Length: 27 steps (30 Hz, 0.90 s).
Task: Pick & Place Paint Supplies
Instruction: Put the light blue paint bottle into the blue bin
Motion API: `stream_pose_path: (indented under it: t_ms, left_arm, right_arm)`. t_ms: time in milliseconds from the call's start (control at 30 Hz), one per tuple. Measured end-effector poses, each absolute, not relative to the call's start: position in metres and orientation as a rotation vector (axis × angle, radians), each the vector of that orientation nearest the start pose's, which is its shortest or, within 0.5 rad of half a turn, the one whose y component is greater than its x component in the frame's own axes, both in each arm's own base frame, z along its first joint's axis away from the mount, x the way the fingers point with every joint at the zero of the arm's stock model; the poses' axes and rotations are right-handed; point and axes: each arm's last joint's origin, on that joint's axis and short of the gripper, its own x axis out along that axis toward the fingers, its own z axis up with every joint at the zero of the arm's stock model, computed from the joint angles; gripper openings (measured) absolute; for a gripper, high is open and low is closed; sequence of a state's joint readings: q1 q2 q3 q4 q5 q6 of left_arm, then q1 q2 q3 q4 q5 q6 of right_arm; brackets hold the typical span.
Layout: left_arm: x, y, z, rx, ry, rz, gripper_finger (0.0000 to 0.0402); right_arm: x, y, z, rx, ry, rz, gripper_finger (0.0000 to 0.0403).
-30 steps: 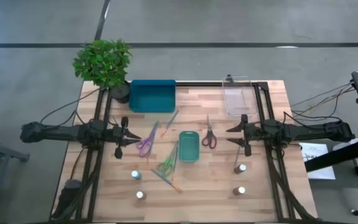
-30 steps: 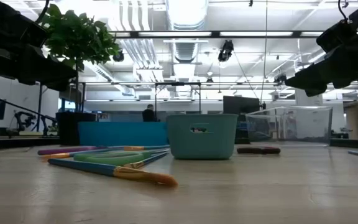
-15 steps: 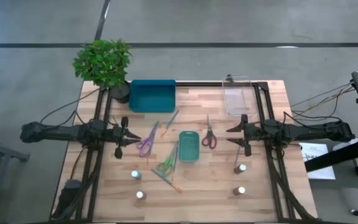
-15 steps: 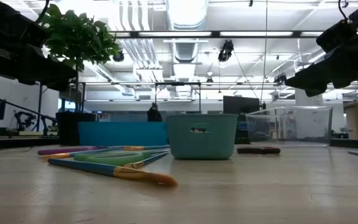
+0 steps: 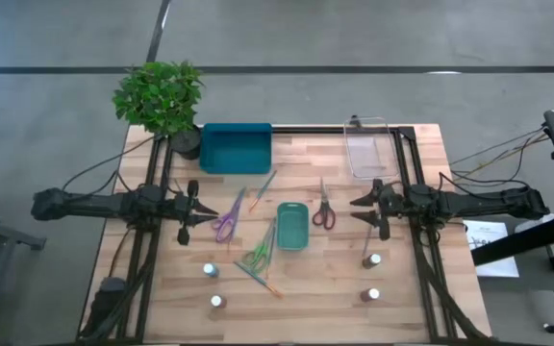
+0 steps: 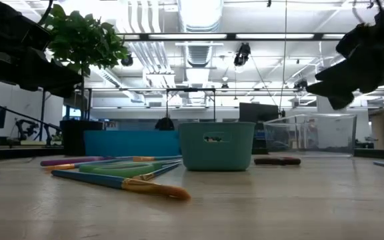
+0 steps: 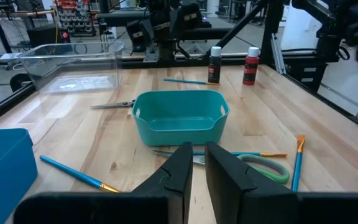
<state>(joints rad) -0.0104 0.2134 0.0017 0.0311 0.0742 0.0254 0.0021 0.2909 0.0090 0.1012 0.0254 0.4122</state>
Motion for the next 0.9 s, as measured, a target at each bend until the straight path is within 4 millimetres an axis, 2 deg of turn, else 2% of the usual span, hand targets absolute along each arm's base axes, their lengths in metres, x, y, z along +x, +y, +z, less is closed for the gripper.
stream_pose_path:
  t_ms: [167,300,567,767,900]
  left_arm:
    - [0.109,-0.003,0.149,0.019,0.180,-0.087,0.0053]
    - [0.109,-0.003,0.149,0.019,0.179,-0.087,0.0053]
    - [0.109,-0.003,0.149,0.017,0.179,-0.086,0.0053]
    - [0.109,-0.003,0.149,0.020,0.178,-0.087,0.0053]
    - [0.109,-0.003,0.149,0.020,0.178,-0.086,0.0053]
  right_arm:
    - [0.115,-0.001,0.156,0.775,0.114,-0.074,0.0192]
    - [0.116,-0.002,0.163,0.951,0.014,-0.101,0.0192]
    - [0.115,-0.003,0.178,1.043,-0.151,-0.068,0.0192]
    - [0.110,-0.006,0.199,1.003,-0.398,-0.027,0.0192]
    - [0.107,-0.006,0.207,0.996,-0.485,-0.018,0.0192]
